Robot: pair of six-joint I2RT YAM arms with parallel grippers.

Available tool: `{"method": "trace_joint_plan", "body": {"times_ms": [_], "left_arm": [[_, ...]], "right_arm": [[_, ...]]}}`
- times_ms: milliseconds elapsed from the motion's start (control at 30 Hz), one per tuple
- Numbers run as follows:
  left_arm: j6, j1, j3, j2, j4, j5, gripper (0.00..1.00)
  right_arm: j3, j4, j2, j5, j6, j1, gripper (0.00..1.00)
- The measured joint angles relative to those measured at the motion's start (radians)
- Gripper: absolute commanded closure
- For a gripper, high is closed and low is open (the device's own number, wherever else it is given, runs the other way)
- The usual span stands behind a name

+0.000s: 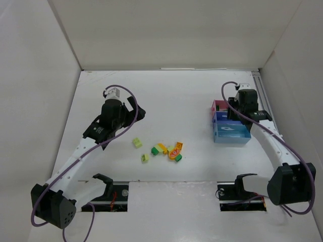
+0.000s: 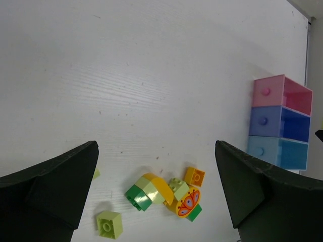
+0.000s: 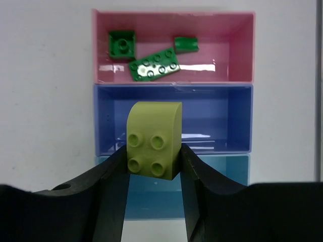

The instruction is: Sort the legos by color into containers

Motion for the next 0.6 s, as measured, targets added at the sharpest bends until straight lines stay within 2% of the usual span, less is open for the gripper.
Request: {"method": "trace_joint_plan", "body": {"times_ms": [300,433,467,533,600], "left_arm": [[0.000,0.000,-0.007,0.000,0.004,0.003,0.00],[0.000,0.000,-0.018,0.001,0.005,0.019,0.00],[0.000,0.000,-0.023,0.001,0.008,0.024,0.00],[-0.002,0.000,-0.034,0.002,0.012,0.034,0.00],[-0.005,0.000,-0.046,0.004,0.014,0.047,0.00]], "right_arm": [[-0.006,-0.050,0.085,0.012,0.009,-0.042,0.86],[-0.006,-0.045,0.120,0.012,0.008,-0.042,0.77],[-0.006,-0.043,0.131,0.013,0.009,-0.042,0.71],[-0.006,-0.042,0.149,0.013,0.008,-0.042,0.71],[-0.006,-0.036,0.164,0.014,0.010,-0.042,0.66]]}}
